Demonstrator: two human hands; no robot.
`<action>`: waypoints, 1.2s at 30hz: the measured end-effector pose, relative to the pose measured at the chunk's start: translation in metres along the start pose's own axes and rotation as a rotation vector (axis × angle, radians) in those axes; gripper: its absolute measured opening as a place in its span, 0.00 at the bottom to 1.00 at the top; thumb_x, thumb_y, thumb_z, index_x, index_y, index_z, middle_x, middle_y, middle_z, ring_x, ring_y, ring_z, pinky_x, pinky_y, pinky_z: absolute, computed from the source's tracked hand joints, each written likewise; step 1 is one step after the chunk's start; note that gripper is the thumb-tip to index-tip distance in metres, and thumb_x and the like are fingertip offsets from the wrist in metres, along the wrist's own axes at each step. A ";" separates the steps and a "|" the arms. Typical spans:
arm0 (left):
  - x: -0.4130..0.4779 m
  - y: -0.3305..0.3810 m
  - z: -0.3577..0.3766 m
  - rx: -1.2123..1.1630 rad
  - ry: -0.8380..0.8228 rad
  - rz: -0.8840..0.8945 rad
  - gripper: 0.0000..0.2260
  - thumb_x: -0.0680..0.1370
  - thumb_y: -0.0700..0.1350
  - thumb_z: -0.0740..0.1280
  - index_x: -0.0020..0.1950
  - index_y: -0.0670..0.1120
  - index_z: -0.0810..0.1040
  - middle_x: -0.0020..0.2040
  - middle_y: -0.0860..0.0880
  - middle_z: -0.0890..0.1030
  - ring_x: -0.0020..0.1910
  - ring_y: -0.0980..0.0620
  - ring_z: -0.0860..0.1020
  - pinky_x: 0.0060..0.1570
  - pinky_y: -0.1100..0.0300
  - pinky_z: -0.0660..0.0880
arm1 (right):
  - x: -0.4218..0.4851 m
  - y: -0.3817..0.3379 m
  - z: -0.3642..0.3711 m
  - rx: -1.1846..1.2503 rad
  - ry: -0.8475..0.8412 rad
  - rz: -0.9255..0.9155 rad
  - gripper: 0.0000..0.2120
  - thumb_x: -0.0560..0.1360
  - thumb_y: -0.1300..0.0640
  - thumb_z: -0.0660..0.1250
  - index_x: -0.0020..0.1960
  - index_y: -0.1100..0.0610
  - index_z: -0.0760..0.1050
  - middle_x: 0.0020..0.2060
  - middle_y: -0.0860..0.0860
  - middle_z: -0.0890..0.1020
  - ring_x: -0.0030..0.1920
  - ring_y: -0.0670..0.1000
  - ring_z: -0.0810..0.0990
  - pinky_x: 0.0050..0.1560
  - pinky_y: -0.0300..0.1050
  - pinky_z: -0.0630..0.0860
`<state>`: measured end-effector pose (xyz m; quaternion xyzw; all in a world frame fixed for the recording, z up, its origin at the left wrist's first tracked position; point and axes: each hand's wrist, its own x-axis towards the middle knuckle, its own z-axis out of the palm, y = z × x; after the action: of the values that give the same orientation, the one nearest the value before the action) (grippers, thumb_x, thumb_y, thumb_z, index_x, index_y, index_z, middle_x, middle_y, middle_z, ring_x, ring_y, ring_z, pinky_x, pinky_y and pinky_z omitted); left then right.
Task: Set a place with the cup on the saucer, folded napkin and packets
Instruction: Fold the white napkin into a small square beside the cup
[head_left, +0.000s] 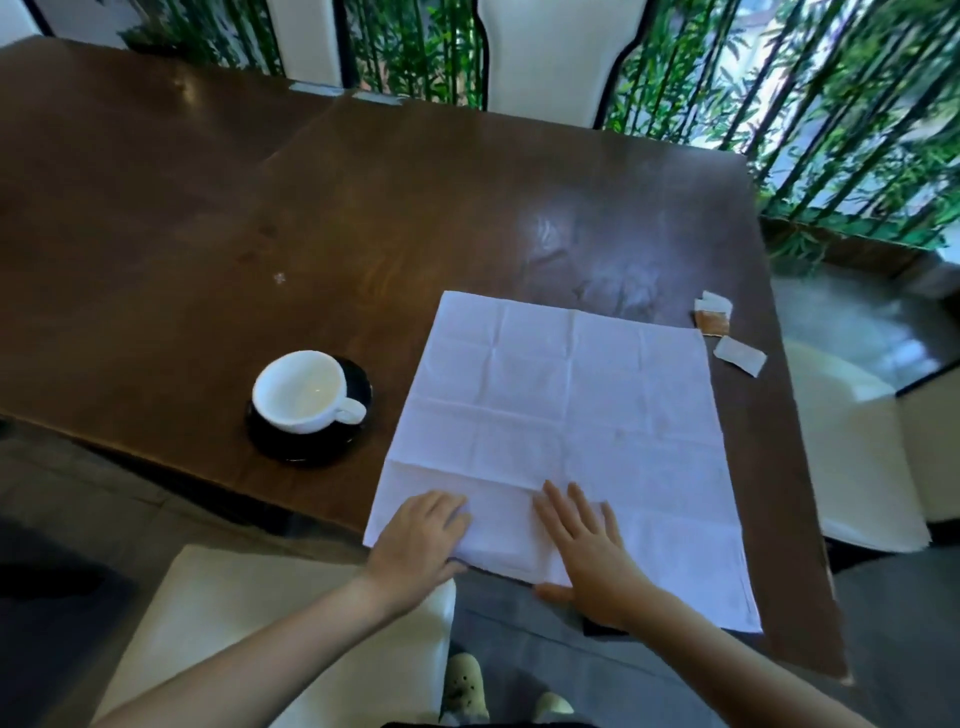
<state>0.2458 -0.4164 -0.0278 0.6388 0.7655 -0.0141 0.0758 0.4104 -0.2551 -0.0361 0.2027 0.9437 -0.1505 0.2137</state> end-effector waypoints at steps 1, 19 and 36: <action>-0.001 0.001 0.003 0.002 0.011 0.016 0.26 0.51 0.60 0.80 0.43 0.48 0.84 0.46 0.50 0.85 0.43 0.52 0.83 0.42 0.63 0.80 | -0.004 0.002 0.004 -0.015 0.005 -0.009 0.47 0.72 0.39 0.63 0.76 0.54 0.36 0.76 0.51 0.34 0.75 0.57 0.32 0.73 0.61 0.36; 0.074 -0.044 -0.109 -0.398 0.271 -0.119 0.07 0.77 0.43 0.64 0.49 0.45 0.80 0.39 0.48 0.80 0.43 0.43 0.79 0.37 0.57 0.67 | -0.017 0.056 -0.086 0.204 0.387 0.292 0.15 0.75 0.61 0.58 0.61 0.53 0.73 0.59 0.52 0.79 0.58 0.56 0.76 0.51 0.46 0.71; 0.244 -0.137 -0.134 -0.453 -0.006 -0.380 0.08 0.77 0.40 0.62 0.49 0.44 0.81 0.51 0.45 0.81 0.48 0.49 0.77 0.42 0.58 0.70 | 0.098 0.185 -0.207 0.117 0.308 0.329 0.12 0.76 0.58 0.61 0.36 0.60 0.76 0.34 0.57 0.78 0.43 0.60 0.77 0.40 0.43 0.64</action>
<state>0.0559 -0.1873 0.0613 0.4509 0.8548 0.1412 0.2146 0.3413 0.0145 0.0608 0.3863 0.9092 -0.1352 0.0765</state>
